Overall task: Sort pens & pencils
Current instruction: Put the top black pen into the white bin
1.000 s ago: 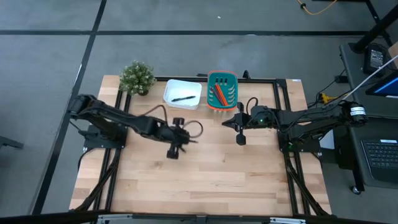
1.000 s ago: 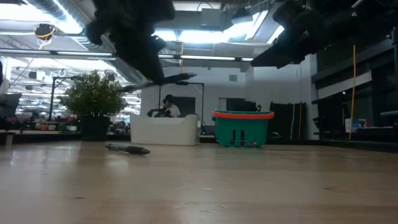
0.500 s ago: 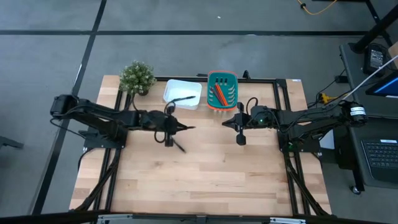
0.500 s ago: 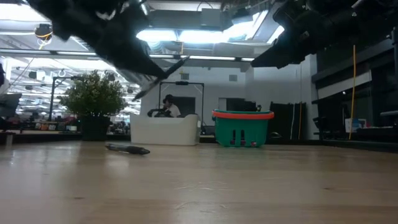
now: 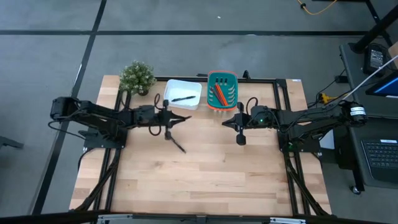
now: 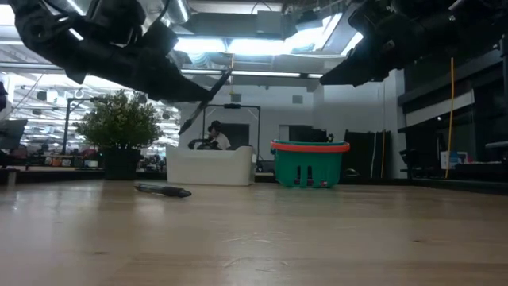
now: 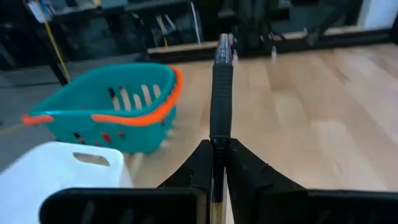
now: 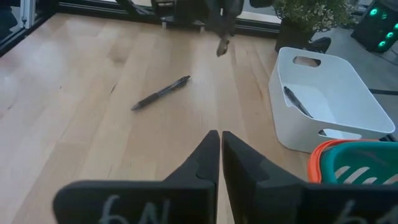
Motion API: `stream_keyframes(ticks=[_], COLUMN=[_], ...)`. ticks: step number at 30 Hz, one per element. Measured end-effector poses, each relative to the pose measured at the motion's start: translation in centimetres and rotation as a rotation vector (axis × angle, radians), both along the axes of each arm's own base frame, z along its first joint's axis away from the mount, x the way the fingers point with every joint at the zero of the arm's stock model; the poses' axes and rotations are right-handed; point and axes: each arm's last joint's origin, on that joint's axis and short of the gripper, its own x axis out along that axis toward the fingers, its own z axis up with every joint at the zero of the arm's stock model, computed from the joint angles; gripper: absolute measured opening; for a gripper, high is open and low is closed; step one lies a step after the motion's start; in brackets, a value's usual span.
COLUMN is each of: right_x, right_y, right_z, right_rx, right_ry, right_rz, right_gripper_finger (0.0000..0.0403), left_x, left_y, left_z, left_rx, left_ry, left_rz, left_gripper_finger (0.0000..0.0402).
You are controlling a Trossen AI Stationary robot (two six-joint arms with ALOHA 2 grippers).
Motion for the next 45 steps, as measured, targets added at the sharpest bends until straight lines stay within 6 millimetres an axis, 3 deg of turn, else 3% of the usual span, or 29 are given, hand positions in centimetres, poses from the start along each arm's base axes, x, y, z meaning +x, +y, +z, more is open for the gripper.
stream_keyframes(ticks=[9, 17, 28, 38, 45], right_x=[0.0, 0.1, 0.1, 0.1, 0.2], right_y=[0.0, -0.1, -0.3, -0.4, -0.4], right_z=[0.1, 0.3, 0.3, 0.5, 0.6], right_rx=[-0.018, -0.041, -0.095, -0.102, -0.12], right_ry=[-0.009, -0.03, -0.023, -0.044, -0.05], right_rz=[0.006, 0.008, -0.069, -0.077, -0.072], right_gripper_finger=[0.0021, 0.0021, 0.0021, 0.0021, 0.0021], left_x=[-0.4, -0.8, -1.5, -1.9, -0.7], left_y=[1.2, 3.0, 4.8, 6.9, 8.9], left_z=[0.0, 0.1, 0.2, -0.7, -0.9], left_rx=[0.007, 0.042, 0.057, 0.05, 0.053], left_ry=[-0.034, -0.033, -0.037, 0.01, 0.05], left_rz=[0.08, 0.299, 0.439, 0.502, 0.506], left_gripper_finger=[0.0021, 0.0021, 0.0021, 0.0021, 0.0021])
